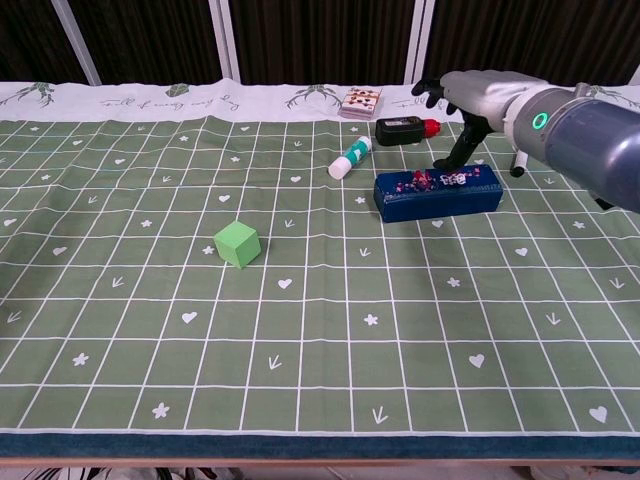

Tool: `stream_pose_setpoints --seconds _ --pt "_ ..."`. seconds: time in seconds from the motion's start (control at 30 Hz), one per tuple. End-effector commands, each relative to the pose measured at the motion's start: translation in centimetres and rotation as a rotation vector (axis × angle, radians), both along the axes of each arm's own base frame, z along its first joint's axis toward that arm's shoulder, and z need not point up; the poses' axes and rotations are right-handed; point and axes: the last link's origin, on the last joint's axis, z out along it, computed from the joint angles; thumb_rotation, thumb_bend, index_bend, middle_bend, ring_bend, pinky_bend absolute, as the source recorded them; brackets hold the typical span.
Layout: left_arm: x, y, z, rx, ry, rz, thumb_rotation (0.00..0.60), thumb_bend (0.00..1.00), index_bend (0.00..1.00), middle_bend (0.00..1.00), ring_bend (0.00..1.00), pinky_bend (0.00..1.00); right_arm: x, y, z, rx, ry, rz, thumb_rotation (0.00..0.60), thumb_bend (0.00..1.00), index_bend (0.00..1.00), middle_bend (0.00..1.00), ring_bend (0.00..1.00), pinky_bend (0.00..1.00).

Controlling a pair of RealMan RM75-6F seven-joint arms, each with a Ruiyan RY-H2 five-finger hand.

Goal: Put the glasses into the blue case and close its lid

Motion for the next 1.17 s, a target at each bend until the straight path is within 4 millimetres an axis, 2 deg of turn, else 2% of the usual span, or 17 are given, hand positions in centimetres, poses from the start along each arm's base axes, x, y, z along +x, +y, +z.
stream_pose_setpoints --seconds 0.03,0.2,0.47,0.63,0.8,1.03,1.17 --pt "0.0 0.0 0.0 0.001 0.001 -0.002 0.600 0.31 0.12 0.00 0.00 0.00 -1.4 2.0 3.2 -0.059 -0.051 0.022 0.600 0.34 0.07 0.15 0.19 0.23" --pt "0.2 -0.2 -0.2 -0.001 0.007 -0.013 0.600 0.31 0.12 0.00 0.00 0.00 -4.1 5.7 7.3 -0.085 -0.103 0.032 0.600 0.29 0.07 0.15 0.19 0.23" --pt "0.3 -0.2 -0.2 0.009 0.007 -0.018 0.600 0.31 0.12 0.00 0.00 0.00 -9.1 12.1 11.4 -0.190 -0.137 0.077 0.600 0.22 0.07 0.15 0.19 0.22" --pt "0.4 -0.2 -0.1 0.015 0.012 -0.028 0.600 0.31 0.12 0.00 0.00 0.00 -12.8 16.1 12.5 -0.272 -0.098 0.091 0.600 0.18 0.07 0.13 0.15 0.21" --pt "0.4 -0.2 0.0 0.014 0.029 -0.034 0.600 0.31 0.12 0.00 0.00 0.00 -15.5 19.3 12.9 -0.281 -0.037 0.061 0.600 0.16 0.07 0.10 0.13 0.21" --pt "0.4 -0.1 0.5 0.023 0.036 -0.044 0.600 0.31 0.12 0.00 0.00 0.00 -16.9 22.0 13.1 -0.285 0.053 0.073 0.600 0.16 0.07 0.10 0.12 0.21" --pt "0.3 0.0 0.6 0.021 0.035 -0.041 0.600 0.31 0.12 0.00 0.00 0.00 -17.0 22.8 13.2 -0.274 0.070 0.058 0.600 0.16 0.07 0.10 0.12 0.21"
